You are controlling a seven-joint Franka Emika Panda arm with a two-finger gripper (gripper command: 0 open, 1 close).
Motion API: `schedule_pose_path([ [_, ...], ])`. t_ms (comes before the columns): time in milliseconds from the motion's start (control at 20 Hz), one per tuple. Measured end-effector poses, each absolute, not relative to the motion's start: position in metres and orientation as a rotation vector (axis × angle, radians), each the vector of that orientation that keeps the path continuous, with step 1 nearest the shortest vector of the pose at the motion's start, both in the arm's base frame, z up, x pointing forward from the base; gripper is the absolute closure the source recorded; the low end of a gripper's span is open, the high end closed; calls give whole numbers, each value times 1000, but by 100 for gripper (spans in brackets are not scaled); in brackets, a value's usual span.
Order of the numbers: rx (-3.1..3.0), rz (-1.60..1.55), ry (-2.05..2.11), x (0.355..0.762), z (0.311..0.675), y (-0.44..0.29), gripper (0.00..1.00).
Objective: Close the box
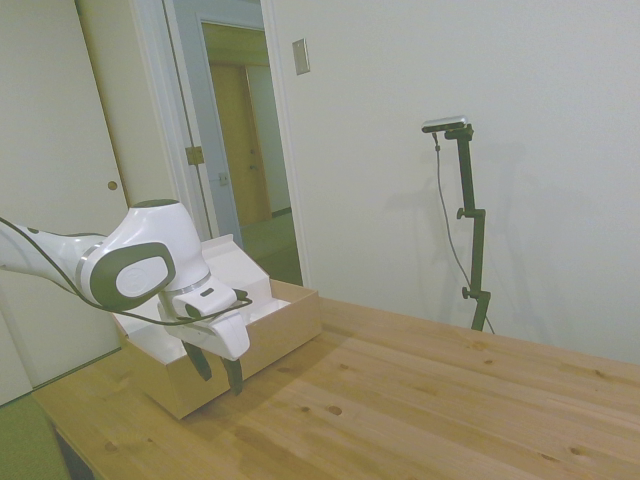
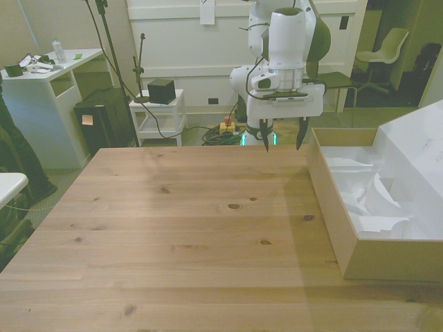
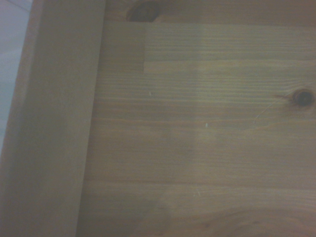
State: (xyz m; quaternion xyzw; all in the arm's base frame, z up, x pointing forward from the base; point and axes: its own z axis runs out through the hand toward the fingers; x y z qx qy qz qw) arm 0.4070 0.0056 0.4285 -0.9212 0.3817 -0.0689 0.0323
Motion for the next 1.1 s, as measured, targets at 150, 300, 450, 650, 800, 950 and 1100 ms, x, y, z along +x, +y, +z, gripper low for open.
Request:
schedule_pose_path([
  [150, -2823, -214, 1200, 407, 430, 6, 0],
  [300, -2801, -272, 1193, 402, 458, 9, 0],
  [450, -2768, -366, 1174, 389, 500, 11, 0],
  [650, -2749, -493, 1084, 374, 540, 33, 0],
  [800, -2753, -598, 972, 367, 564, 65, 0],
  [950, -2744, -694, 863, 359, 593, 98, 0],
  [1100, -2716, -793, 756, 352, 623, 128, 0],
])
